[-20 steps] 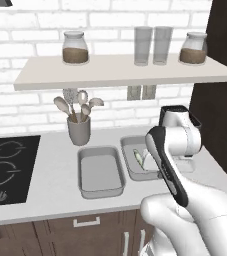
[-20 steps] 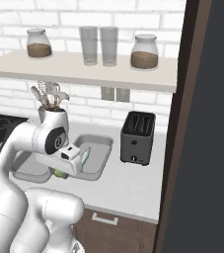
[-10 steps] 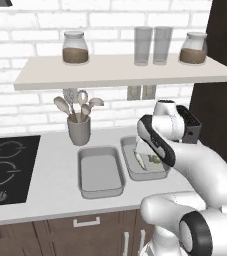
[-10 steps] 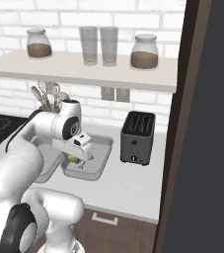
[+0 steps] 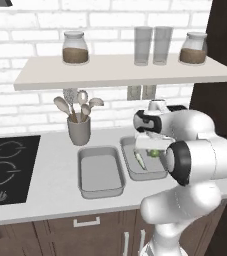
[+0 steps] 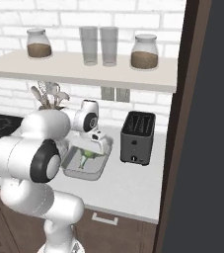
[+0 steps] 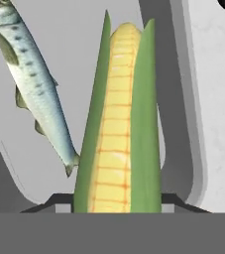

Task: Place one corn and one fish in each tupperware on the nearby counter, to pack two identical lunches.

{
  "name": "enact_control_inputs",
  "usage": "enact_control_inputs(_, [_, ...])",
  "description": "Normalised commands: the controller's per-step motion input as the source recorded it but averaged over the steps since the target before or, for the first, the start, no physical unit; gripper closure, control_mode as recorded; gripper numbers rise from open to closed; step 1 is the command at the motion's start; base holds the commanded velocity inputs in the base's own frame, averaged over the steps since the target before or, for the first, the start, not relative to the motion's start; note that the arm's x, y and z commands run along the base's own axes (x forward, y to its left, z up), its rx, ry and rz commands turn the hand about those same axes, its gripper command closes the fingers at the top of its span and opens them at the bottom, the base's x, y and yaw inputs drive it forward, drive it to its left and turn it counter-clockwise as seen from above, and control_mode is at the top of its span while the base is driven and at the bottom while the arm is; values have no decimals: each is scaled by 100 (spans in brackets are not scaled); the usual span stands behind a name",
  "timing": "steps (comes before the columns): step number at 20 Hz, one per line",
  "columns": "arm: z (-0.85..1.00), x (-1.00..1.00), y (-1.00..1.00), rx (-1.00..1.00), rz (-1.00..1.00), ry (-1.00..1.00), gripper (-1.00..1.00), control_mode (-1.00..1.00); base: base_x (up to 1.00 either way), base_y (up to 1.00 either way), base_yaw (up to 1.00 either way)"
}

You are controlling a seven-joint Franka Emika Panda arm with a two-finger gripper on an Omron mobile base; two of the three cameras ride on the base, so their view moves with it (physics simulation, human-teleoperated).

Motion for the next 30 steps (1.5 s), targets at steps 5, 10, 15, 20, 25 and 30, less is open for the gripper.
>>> enact_control_inputs(5, [-68,60,3,0,9,12,100,-100,0,0,0])
enact_control_inputs(10, [-10,28,2,0,14,1,100,-100,0,0,0])
enact_control_inputs(15, [4,-4,0,0,6,-3,100,-100,0,0,0])
enact_control_inputs(20, [14,-31,0,0,4,-12,100,-100,0,0,0])
enact_control_inputs(25, [7,-2,-2,0,2,-9,100,-100,0,0,0])
enact_control_inputs(30, [1,42,-5,0,16,0,100,-100,0,0,0])
